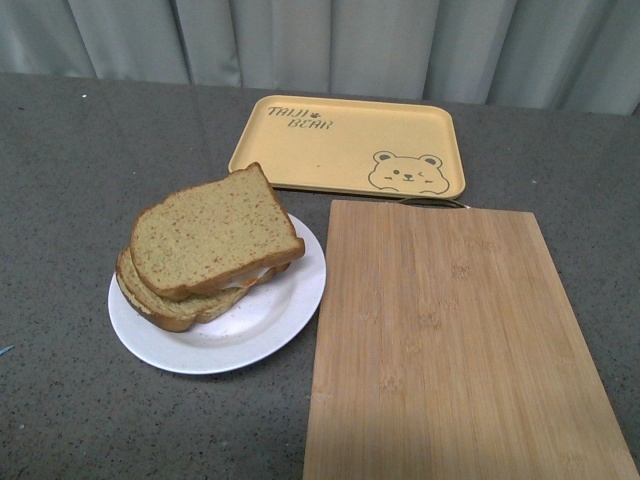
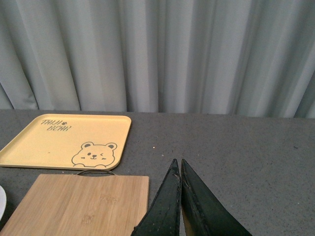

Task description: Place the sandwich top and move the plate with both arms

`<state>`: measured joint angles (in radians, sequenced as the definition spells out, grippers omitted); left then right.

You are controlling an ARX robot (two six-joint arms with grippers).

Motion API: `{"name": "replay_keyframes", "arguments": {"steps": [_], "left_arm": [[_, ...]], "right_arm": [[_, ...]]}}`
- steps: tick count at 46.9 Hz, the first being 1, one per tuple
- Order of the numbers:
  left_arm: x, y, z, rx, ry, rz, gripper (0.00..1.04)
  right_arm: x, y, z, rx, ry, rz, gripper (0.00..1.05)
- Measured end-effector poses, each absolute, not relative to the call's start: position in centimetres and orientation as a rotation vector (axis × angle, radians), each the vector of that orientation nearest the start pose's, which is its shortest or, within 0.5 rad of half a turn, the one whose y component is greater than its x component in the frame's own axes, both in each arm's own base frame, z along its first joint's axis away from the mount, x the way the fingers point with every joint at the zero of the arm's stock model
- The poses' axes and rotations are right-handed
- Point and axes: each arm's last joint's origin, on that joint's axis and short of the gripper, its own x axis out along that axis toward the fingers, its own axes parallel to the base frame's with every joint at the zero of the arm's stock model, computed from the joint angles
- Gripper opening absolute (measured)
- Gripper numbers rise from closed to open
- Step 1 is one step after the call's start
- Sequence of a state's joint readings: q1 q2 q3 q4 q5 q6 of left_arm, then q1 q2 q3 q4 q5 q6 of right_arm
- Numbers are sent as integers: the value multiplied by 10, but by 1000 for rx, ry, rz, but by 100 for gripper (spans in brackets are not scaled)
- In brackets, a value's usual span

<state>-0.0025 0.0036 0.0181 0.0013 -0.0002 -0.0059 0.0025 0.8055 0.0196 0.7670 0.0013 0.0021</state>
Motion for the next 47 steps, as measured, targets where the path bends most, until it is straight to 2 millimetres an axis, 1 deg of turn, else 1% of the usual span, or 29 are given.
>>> {"name": "replay_keyframes", "arguments": {"steps": [14,47], "left_arm": [[97,0,170,-6,-16,-2,98],[97,0,170,-6,-16,-2,98]], "right_arm": [[132,0,165,2,3,2,1],[112,0,168,2,-8,2,1]]}}
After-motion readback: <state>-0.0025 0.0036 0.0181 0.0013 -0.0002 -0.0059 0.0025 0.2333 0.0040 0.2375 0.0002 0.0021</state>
